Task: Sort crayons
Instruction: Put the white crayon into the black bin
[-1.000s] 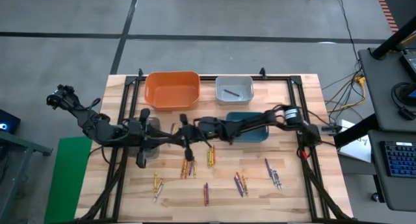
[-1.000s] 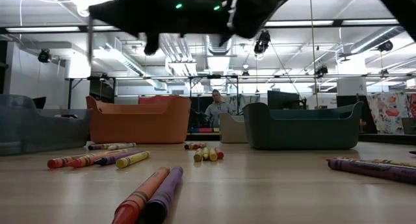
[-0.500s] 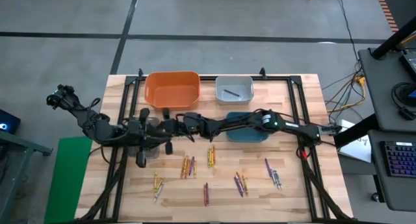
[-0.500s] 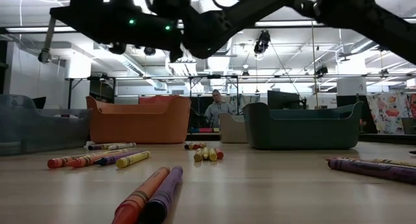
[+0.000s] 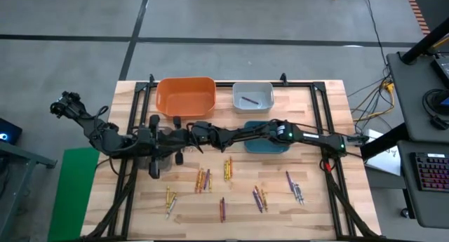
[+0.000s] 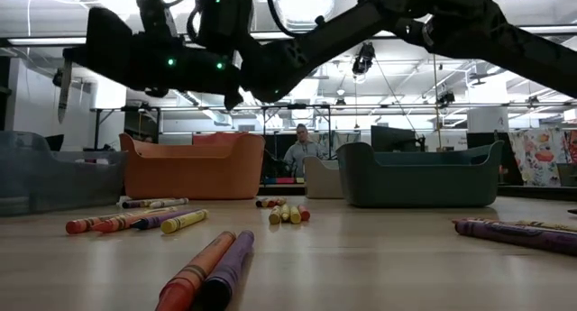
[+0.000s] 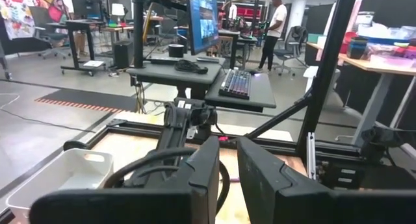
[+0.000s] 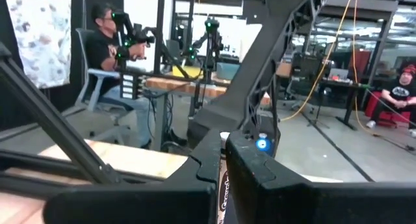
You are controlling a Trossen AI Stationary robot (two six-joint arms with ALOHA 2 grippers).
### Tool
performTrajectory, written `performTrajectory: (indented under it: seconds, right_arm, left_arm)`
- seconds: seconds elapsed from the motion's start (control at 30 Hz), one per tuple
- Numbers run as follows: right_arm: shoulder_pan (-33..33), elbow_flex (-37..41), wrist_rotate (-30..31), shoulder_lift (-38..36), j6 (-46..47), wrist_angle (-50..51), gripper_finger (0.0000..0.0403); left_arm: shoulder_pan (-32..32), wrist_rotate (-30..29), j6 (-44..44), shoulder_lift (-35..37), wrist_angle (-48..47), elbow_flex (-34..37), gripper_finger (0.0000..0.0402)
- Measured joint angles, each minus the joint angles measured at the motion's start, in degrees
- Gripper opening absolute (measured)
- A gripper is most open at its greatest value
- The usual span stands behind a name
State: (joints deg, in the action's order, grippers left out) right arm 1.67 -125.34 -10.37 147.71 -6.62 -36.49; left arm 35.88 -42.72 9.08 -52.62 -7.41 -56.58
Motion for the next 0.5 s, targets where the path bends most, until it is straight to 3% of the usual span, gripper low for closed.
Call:
performTrajectory:
  seconds: [0.5]
  right_arm:
    - [0.0,0.1,1.5,2.3,0.0,3.0,0.0014]
  left_arm:
    - [0.0,-0.5,-3.1,-0.3,1.9,0.0,0.0039]
